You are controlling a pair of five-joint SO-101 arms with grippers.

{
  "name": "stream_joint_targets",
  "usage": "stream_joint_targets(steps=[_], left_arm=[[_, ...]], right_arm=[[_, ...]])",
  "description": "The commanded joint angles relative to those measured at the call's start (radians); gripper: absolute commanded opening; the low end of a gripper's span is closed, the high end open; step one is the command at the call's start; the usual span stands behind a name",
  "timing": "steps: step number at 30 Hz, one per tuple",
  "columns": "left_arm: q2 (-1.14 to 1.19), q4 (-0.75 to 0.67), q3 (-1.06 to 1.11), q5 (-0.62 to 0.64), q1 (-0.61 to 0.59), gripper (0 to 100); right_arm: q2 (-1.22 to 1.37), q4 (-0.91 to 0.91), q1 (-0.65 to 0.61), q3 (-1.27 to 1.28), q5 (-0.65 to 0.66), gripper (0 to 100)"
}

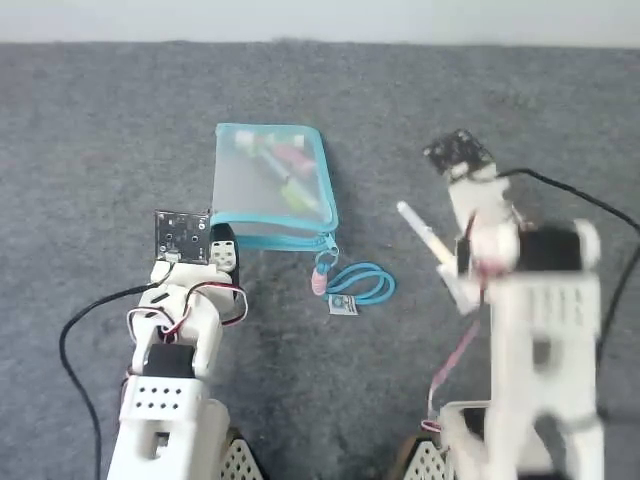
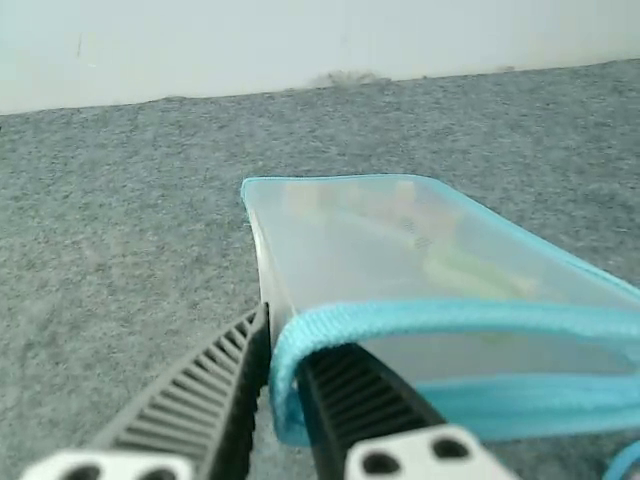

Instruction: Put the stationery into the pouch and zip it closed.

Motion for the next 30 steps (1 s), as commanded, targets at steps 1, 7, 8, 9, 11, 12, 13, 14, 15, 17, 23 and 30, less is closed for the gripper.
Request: stream_joint_targets(steps=[1, 7, 8, 9, 11, 12, 13, 14, 15, 17, 23, 30], left_arm=[[0.005, -0.04, -0.005, 0.015, 0.011, 1], [0.005, -0.04, 0.001, 0.015, 0.037, 1], [0.005, -0.038, 0.005, 0.015, 0.054, 1], [0.005, -0.038, 0.01, 0.015, 0.072, 1], [0.005, -0.037, 0.01, 0.015, 0.097, 1], [0.005, -0.034, 0.01, 0.015, 0.106, 1], [0.005, -0.034, 0.01, 0.015, 0.109, 1], [0.005, -0.034, 0.01, 0.015, 0.11, 1], [0.005, -0.034, 0.01, 0.015, 0.109, 1], [0.005, -0.037, 0.008, 0.015, 0.101, 1], [0.005, -0.04, -0.007, 0.021, 0.101, 1], [0.006, -0.035, -0.022, 0.023, 0.103, 1]], right_arm=[[-0.243, 0.045, -0.053, -0.028, -0.017, 0.6], [-0.446, 0.044, -0.168, -0.018, -0.015, 0.6], [-0.472, 0.044, -0.203, -0.018, -0.011, 0.6], [-0.496, 0.044, -0.242, -0.018, -0.008, 0.6], [-0.535, 0.047, -0.32, -0.012, 0.008, 0.6], [-0.549, 0.047, -0.354, -0.011, 0.006, 0.6], [-0.555, 0.047, -0.383, -0.006, 0.006, 0.6], [-0.555, 0.047, -0.41, 0.003, 0.006, 0.6], [-0.555, 0.047, -0.43, 0.015, 0.006, 0.6], [-0.555, 0.045, -0.463, 0.048, 0.014, 0.6], [-0.565, 0.047, -0.479, 0.114, 0.061, 0.6], [-0.561, 0.044, -0.484, 0.172, 0.08, 0.6]])
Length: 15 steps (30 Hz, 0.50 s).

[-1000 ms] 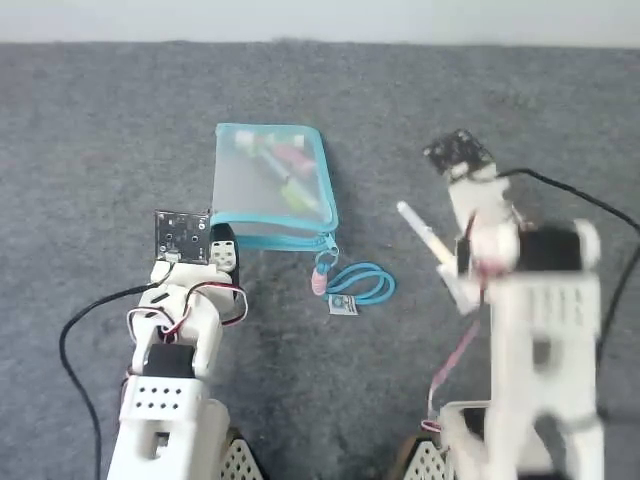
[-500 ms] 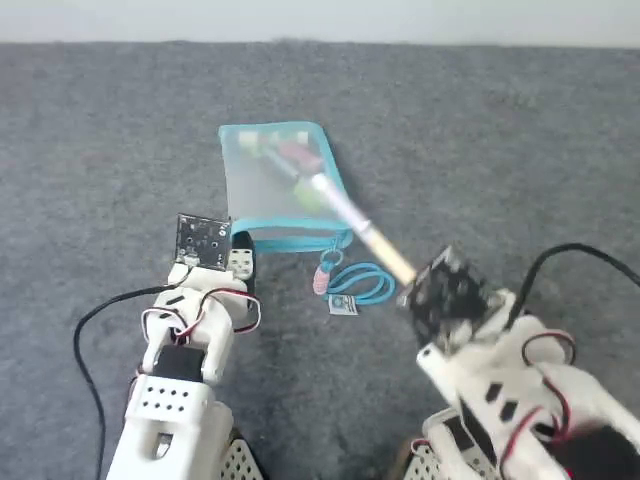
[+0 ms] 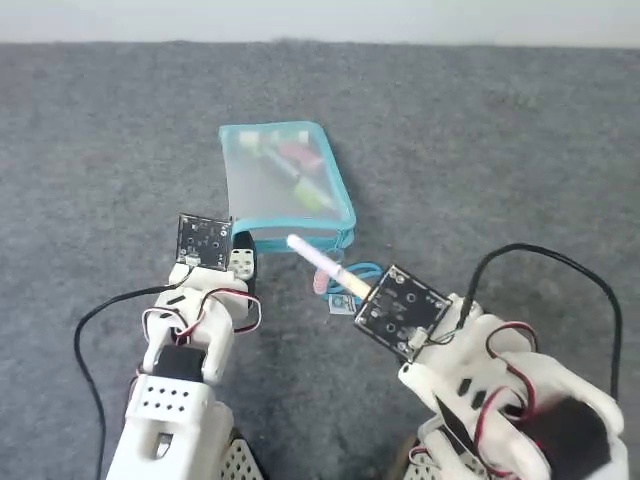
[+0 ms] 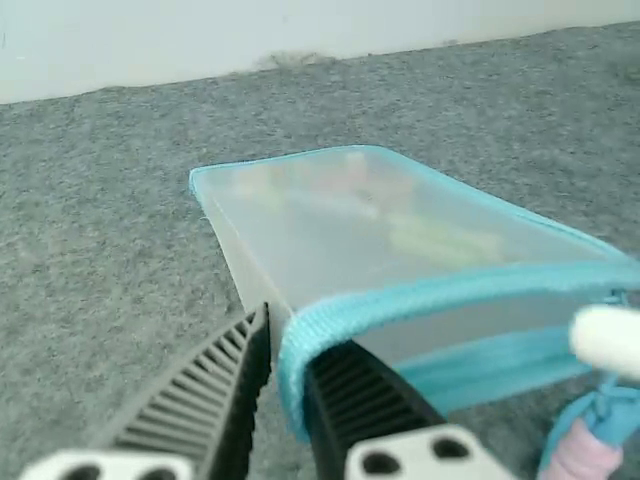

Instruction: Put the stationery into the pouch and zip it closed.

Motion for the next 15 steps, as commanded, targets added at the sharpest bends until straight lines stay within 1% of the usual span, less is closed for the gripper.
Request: stream_joint_targets(steps=[1, 6, 9, 15], left_arm=[[0.008, -0.035, -0.053, 0.023, 0.011, 1], [0.008, -0.035, -0.053, 0.023, 0.015, 1], [0.008, -0.034, -0.051, 0.023, 0.02, 1], [0.006, -0.011, -0.051, 0.023, 0.066, 1]], right_arm=[[-0.001, 0.038, -0.007, 0.012, 0.025, 0.6], [0.001, 0.033, -0.001, 0.021, 0.003, 0.6], [0.001, -0.001, -0.001, 0.023, -0.032, 0.6], [0.045, -0.045, -0.001, 0.025, -0.074, 0.6]])
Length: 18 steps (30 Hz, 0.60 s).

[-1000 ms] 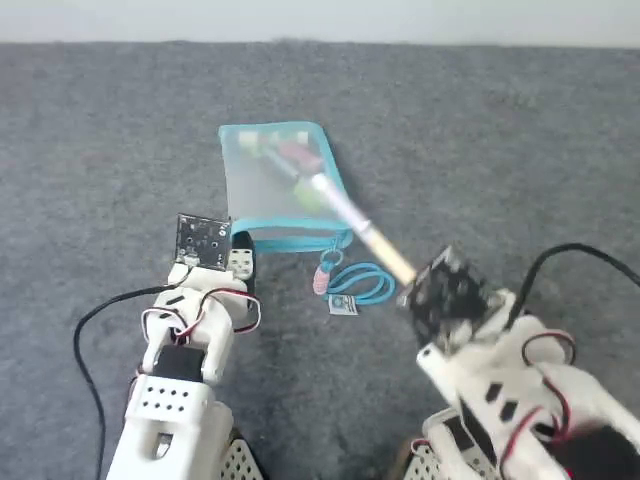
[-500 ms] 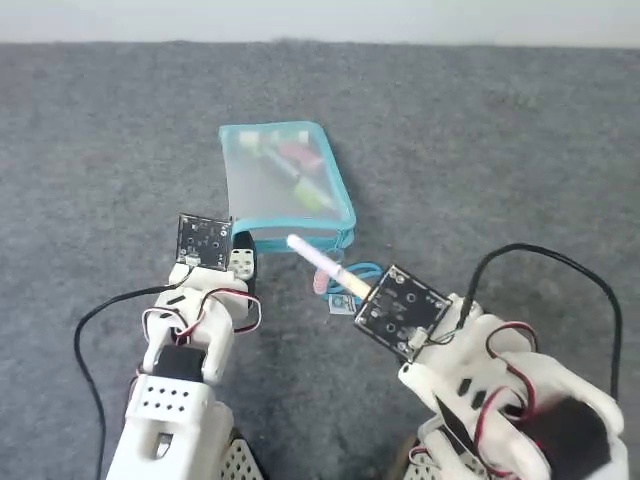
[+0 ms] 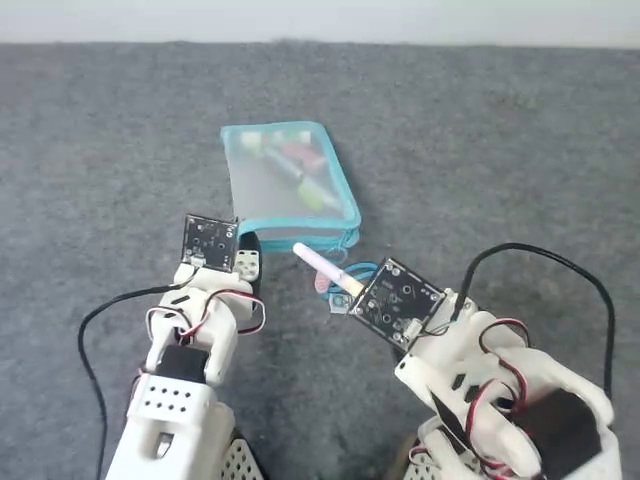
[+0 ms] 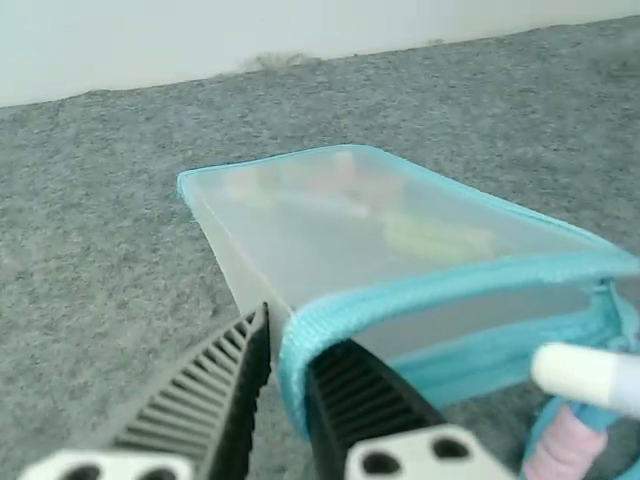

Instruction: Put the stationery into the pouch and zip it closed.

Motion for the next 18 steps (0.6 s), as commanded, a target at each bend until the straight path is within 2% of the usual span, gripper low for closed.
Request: stream_joint_targets(steps=[1, 10, 18], left_arm=[[0.006, -0.008, -0.051, 0.023, 0.035, 1], [0.006, -0.008, -0.051, 0.021, 0.034, 1], [0.002, -0.005, -0.051, 0.017, 0.058, 1]], right_arm=[[0.064, -0.036, -0.001, -0.005, -0.026, 0.6], [0.228, -0.179, 0.001, -0.006, -0.063, 0.6], [0.478, -0.338, -0.001, -0.012, -0.097, 0.6]])
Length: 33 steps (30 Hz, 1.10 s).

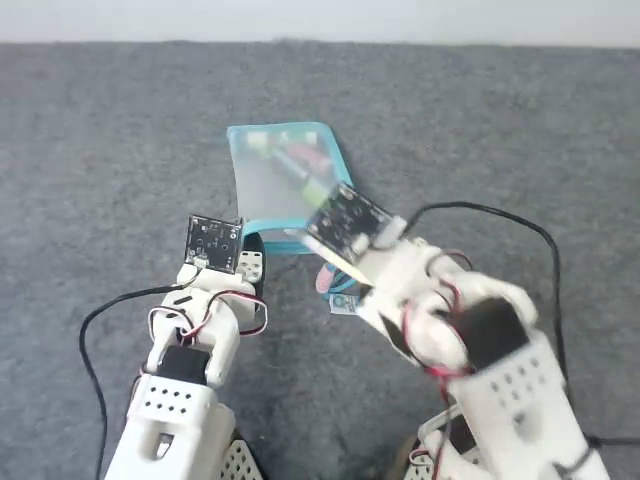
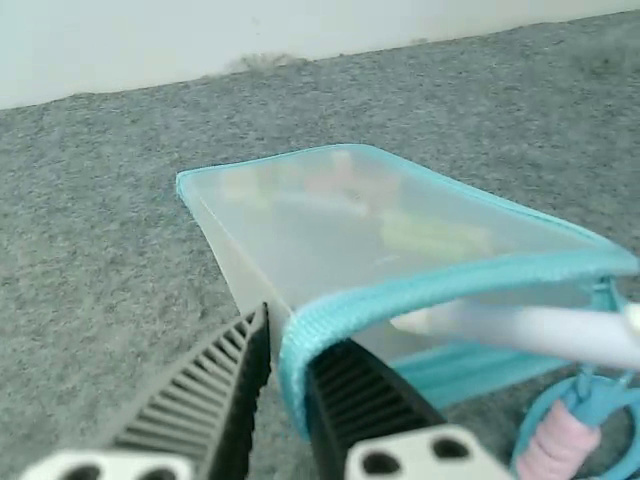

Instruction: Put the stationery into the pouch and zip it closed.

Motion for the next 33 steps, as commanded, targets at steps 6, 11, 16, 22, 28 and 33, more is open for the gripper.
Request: stream_joint_targets(steps=[6, 11, 16, 22, 28, 33], left_arm=[[0.0, 0.012, -0.053, 0.015, 0.087, 1], [0.0, 0.025, -0.067, 0.015, 0.087, 1], [0.0, 0.025, -0.07, 0.015, 0.104, 1], [-0.002, 0.071, -0.068, -0.055, 0.221, 1], [-0.002, 0.071, -0.068, -0.06, 0.203, 1], [-0.002, 0.072, -0.07, -0.061, 0.198, 1]], right_arm=[[0.286, -0.22, -0.007, -0.023, -0.127, 0.6], [0.452, -0.249, -0.007, -0.15, -0.221, 0.6], [0.618, -0.249, -0.007, -0.293, -0.295, 0.6], [0.791, -0.239, -0.007, -0.439, -0.302, 1.1], [0.797, -0.239, -0.002, -0.456, -0.299, 21.7], [0.68, -0.182, -0.005, -0.437, -0.226, 25.9]])
